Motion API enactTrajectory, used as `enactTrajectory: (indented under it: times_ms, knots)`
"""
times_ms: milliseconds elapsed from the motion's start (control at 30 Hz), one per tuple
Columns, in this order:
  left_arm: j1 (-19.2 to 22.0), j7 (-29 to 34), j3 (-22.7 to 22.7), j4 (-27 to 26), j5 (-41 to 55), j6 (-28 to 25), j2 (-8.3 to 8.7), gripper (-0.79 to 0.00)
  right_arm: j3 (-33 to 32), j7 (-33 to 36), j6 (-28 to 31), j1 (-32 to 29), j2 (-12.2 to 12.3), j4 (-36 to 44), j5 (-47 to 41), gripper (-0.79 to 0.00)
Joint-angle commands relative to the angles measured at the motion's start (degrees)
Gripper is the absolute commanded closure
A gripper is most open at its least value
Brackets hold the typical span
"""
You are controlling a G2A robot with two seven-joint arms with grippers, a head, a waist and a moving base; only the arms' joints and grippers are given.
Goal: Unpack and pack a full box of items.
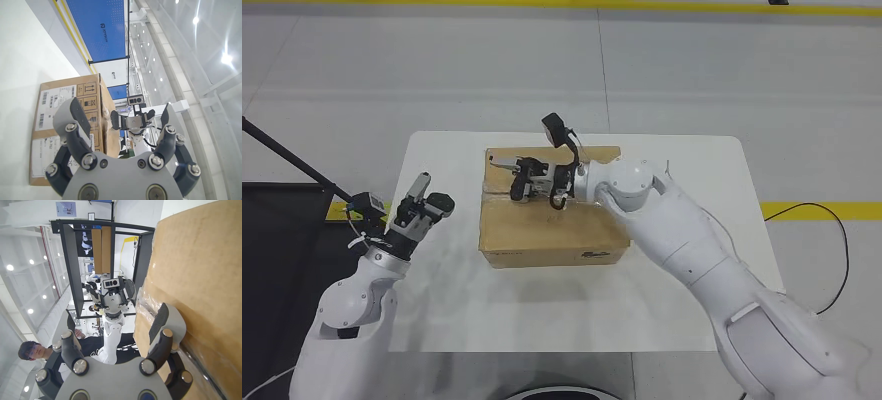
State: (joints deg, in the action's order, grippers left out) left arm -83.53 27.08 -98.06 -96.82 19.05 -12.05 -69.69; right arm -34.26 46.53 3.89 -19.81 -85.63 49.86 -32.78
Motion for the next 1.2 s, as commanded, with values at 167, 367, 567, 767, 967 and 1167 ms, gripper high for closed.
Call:
enactTrajectory:
  times_ms: [167, 367, 567, 767, 967, 1167]
  knots:
    - [0.6, 0.7, 0.7, 1.1, -0.4, 0.3, 0.12, -0.785, 0.8, 2.6, 4.1, 0.8, -2.8, -4.7, -2.3, -0.785]
    - [1.1, 0.9, 1.1, 1.8, -0.6, 0.5, 0.22, -0.785, 0.7, 4.5, 5.2, 1.4, -4.2, -8.1, -2.4, -0.785]
    - [1.0, 1.1, 1.1, 1.9, -0.7, 0.4, 0.34, -0.785, -0.9, 6.4, 6.5, 1.5, -4.1, -10.2, -0.8, -0.785]
    - [1.1, 1.5, 1.4, 1.5, -1.0, 0.8, 0.46, -0.785, -3.7, 10.7, 6.0, 0.6, -2.3, -10.0, 1.1, -0.785]
    - [1.6, 1.6, 2.2, 1.0, -1.9, 1.6, 0.54, -0.785, -8.6, 14.7, 5.6, -1.8, 0.5, -7.5, 2.1, -0.785]
    - [2.1, 2.3, 2.7, 0.0, -2.3, 2.2, 0.67, -0.785, -14.4, 15.0, 4.7, -5.6, 3.8, -2.5, 4.7, -0.785]
